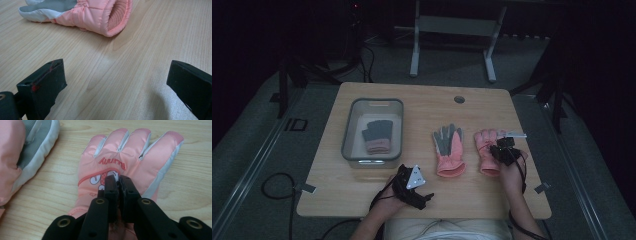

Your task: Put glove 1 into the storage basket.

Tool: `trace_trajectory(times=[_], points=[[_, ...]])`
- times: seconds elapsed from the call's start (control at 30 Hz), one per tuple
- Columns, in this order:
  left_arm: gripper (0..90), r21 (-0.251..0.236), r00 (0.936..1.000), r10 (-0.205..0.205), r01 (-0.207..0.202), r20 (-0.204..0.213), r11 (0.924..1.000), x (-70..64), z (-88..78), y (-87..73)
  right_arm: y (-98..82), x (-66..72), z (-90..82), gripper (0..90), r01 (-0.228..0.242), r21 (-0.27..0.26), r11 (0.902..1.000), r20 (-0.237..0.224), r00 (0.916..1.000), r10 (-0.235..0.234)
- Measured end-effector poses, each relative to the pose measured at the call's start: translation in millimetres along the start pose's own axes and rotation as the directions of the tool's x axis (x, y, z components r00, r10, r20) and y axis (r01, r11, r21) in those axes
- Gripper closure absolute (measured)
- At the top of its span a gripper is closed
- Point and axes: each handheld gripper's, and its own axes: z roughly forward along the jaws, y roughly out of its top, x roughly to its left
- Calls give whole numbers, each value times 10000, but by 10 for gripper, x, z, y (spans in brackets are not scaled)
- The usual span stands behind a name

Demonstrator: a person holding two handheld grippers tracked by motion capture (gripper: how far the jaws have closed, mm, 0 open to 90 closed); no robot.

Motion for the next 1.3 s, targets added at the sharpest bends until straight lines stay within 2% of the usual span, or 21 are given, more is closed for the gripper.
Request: trace_trajectory(times=[0.17, 0.3, 0.37, 0.43, 0.5, 0.57, 0.67, 0.7, 0.83, 0.9, 1.03, 1.07, 1.3], points=[[17, 16, 10000, -68, 68, 41, 10000, 10, 2, 1, -43, -22, 28, 821, 259, -69, 9996, -167, 9995, -260], [17, -1, 10000, -54, 54, 46, 10000, 12, 1, 0, 27, -30, -86, 768, 781, -124, 9969, -347, 9963, -785], [17, 59, 10000, -67, 67, 50, 10000, 14, 5, 2, 57, -15, -125, 725, 1455, -80, 9893, -455, 9883, -1458], [17, 14, 9999, -85, 85, 82, 10000, 16, 2, 0, 78, -13, -155, 697, 1917, -170, 9813, -730, 9786, -1925], [17, -11, 10000, -78, 78, 60, 10000, 14, 0, 0, 107, -17, -177, 683, 2498, -247, 9680, -729, 9652, -2510], [17, 48, 10000, -29, 29, 49, 10000, 10, 5, 2, 140, -35, -177, 664, 2863, -190, 9579, -971, 9531, -2868], [17, 54, 10000, -35, 34, 48, 10000, 10, 6, 3, 142, -43, -135, 639, 3249, 83, 9457, -840, 9426, -3231], [17, 60, 10000, -48, 48, 50, 10000, 12, 6, 3, 123, -51, -108, 639, 3264, 201, 9450, -720, 9432, -3242], [17, 84, 9999, -62, 61, 96, 9999, 16, 7, 4, 46, -66, -7, 645, 3073, 369, 9509, -740, 9498, -3040], [17, 60, 10000, -44, 44, 65, 10000, 13, 5, 3, 23, -46, 20, 660, 3109, 411, 9496, -587, 9495, -3083], [17, 28, 10000, -27, 27, 54, 10000, 9, 4, 2, 15, -21, 56, 765, 3050, 643, 9502, -541, 9518, -3019], [17, 46, 10000, -24, 23, 64, 10000, 11, 4, 2, 14, -26, 64, 787, 2889, 656, 9551, -557, 9567, -2856], [17, 18, 9999, -96, 96, 69, 10000, 17, 3, 1, 12, -21, 70, 856, 2225, 495, 9737, -432, 9744, -2205]])
